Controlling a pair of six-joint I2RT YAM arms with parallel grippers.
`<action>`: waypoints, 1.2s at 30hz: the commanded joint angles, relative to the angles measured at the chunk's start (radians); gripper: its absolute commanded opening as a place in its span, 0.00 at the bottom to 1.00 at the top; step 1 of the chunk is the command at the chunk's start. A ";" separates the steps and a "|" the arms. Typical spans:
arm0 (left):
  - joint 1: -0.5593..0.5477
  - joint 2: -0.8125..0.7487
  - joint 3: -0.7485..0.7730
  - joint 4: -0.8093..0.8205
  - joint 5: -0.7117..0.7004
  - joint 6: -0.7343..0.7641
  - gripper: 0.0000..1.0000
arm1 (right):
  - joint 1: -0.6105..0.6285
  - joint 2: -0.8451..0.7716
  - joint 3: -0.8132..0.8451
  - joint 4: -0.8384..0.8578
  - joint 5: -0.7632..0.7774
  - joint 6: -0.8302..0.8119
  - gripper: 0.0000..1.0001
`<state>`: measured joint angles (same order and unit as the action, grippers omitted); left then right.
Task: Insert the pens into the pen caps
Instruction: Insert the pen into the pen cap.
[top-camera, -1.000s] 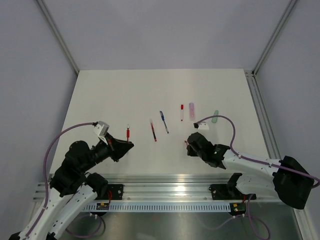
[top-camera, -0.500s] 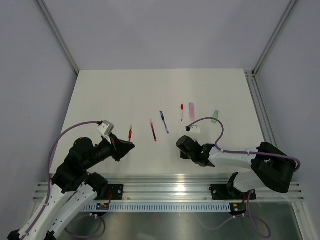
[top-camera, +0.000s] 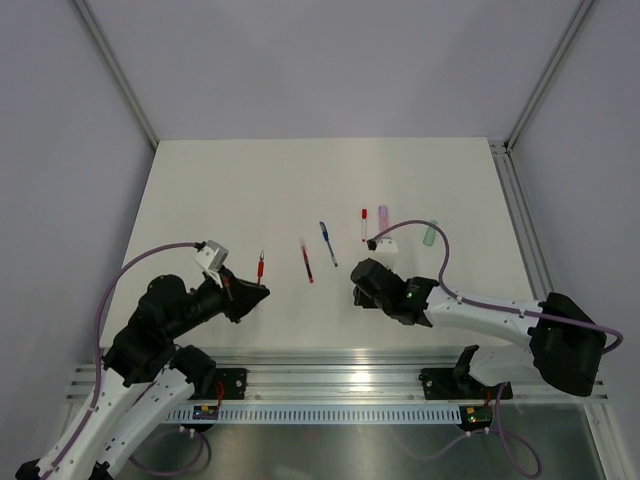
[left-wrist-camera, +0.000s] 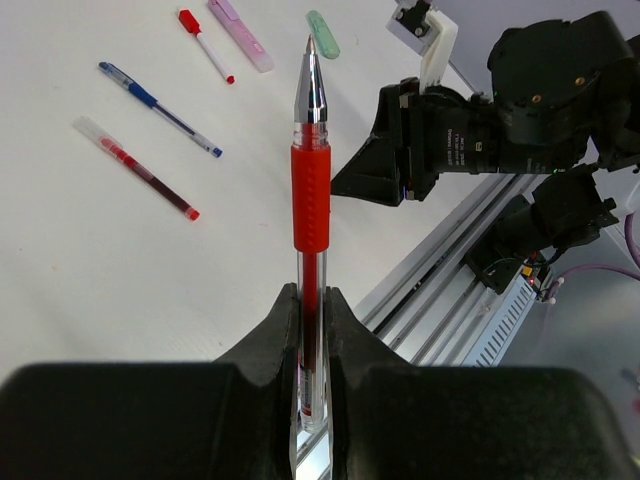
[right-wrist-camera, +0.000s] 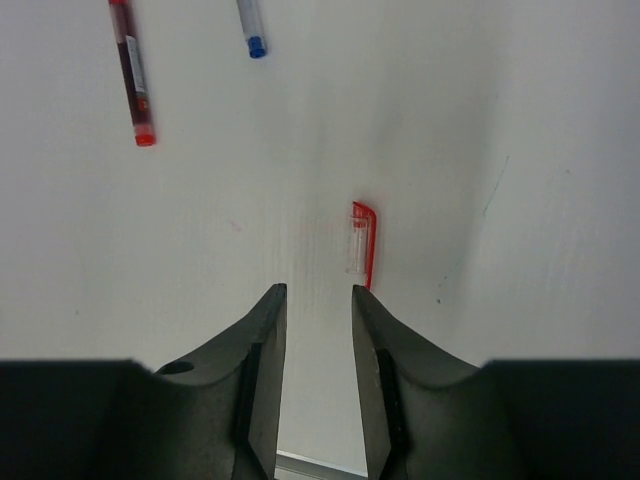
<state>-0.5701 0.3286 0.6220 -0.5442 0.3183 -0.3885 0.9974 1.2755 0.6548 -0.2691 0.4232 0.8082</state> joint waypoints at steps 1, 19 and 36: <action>0.006 -0.016 0.012 0.033 0.021 0.014 0.02 | -0.003 0.034 0.095 -0.097 0.009 -0.067 0.36; 0.007 -0.068 0.005 0.038 0.022 0.010 0.04 | -0.051 0.314 0.203 -0.128 0.003 -0.101 0.31; 0.007 -0.076 0.004 0.043 0.025 0.008 0.05 | -0.091 0.357 0.198 -0.081 -0.037 -0.124 0.31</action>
<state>-0.5674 0.2615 0.6216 -0.5434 0.3187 -0.3885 0.9234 1.6115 0.8410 -0.3687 0.4084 0.6952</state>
